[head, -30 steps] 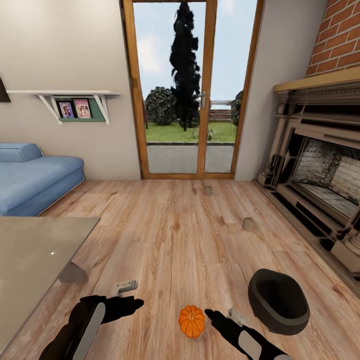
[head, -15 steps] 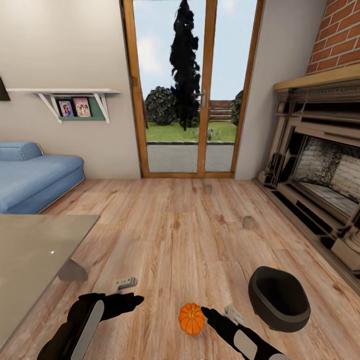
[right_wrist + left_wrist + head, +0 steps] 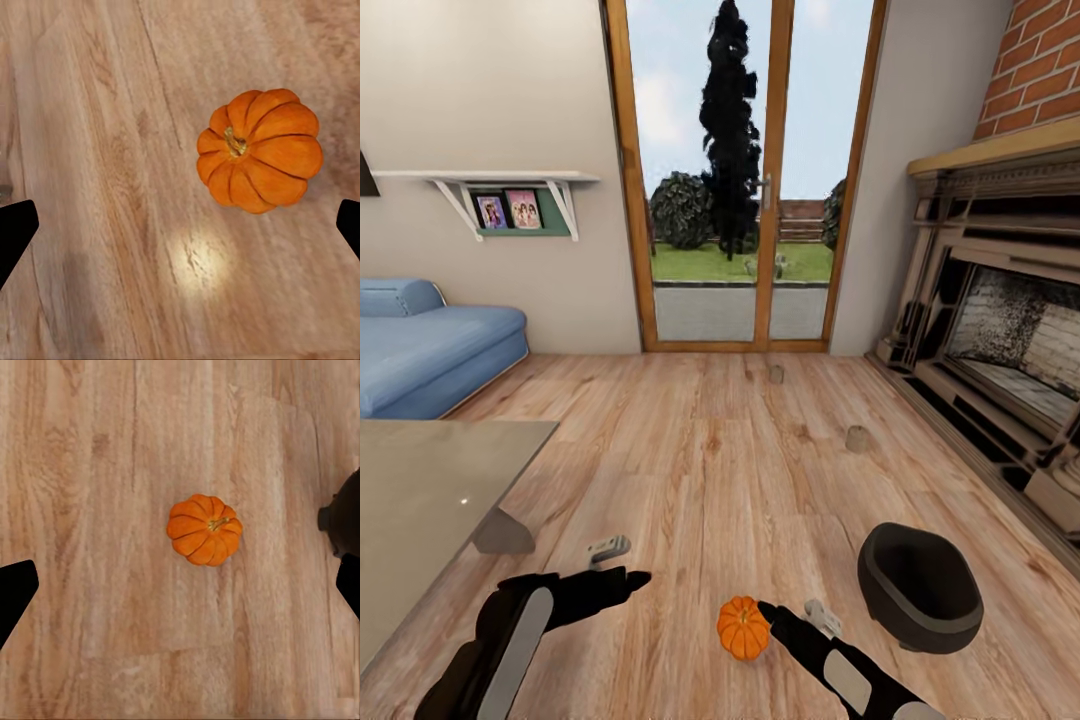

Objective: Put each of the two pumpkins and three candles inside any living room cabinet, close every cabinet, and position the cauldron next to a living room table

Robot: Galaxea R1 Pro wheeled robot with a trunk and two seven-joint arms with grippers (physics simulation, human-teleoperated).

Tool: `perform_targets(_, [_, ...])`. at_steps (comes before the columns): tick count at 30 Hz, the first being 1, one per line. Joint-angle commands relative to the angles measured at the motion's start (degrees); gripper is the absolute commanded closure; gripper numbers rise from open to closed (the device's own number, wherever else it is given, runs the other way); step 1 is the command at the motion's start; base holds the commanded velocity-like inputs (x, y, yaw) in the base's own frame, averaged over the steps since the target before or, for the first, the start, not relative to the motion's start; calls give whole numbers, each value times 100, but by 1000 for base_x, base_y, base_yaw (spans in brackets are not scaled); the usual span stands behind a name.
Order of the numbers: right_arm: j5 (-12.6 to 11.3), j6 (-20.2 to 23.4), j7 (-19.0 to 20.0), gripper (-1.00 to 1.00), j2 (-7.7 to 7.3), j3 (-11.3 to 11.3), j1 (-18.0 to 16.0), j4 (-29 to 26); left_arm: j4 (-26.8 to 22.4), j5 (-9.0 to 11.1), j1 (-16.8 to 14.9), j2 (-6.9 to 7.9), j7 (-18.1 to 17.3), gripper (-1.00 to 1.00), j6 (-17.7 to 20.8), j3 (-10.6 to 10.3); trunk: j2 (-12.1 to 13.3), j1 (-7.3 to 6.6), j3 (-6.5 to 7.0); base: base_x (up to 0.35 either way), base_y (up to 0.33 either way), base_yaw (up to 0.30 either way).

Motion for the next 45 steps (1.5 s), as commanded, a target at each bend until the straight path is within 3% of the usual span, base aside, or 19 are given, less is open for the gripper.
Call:
perform_targets(1, [-41,9,13,-100,-2,16,-3,-15,-50,132,6,37,-6,-100,32,-12,-44,21,-24,0,0,0])
perform_targets(6, [-50,14,14,-100,-4,8,-3,-39,-142,1224,20,496,-7,-100,47,-110,-205,112,-118,0,0,0])
perform_targets(9, [-50,-5,35,-100,-4,8,-3,-44,-150,1564,21,644,-7,-100,44,-178,-209,120,-184,0,0,0])
perform_targets(11, [-50,-60,51,-100,-4,7,-3,-47,-153,1670,21,693,-7,-100,43,-223,-212,125,-228,0,0,0])
perform_targets(36, [-187,-146,61,-100,-44,-63,-3,-23,-146,1744,21,718,2,-100,24,-266,-246,189,-782,0,0,0])
perform_targets(38, [-359,-146,70,-100,-51,-68,-3,-23,-146,1744,21,718,2,-100,24,-266,-248,194,-827,0,0,0])
perform_targets(43, [-1140,-141,110,-100,-62,-58,-3,6,-143,1744,21,717,2,-100,24,-266,-255,207,-937,0,0,0])
perform_targets(45, [-1312,-138,133,-100,-64,-56,-3,15,-141,1744,21,712,2,-100,24,-266,-258,212,-982,0,0,0])
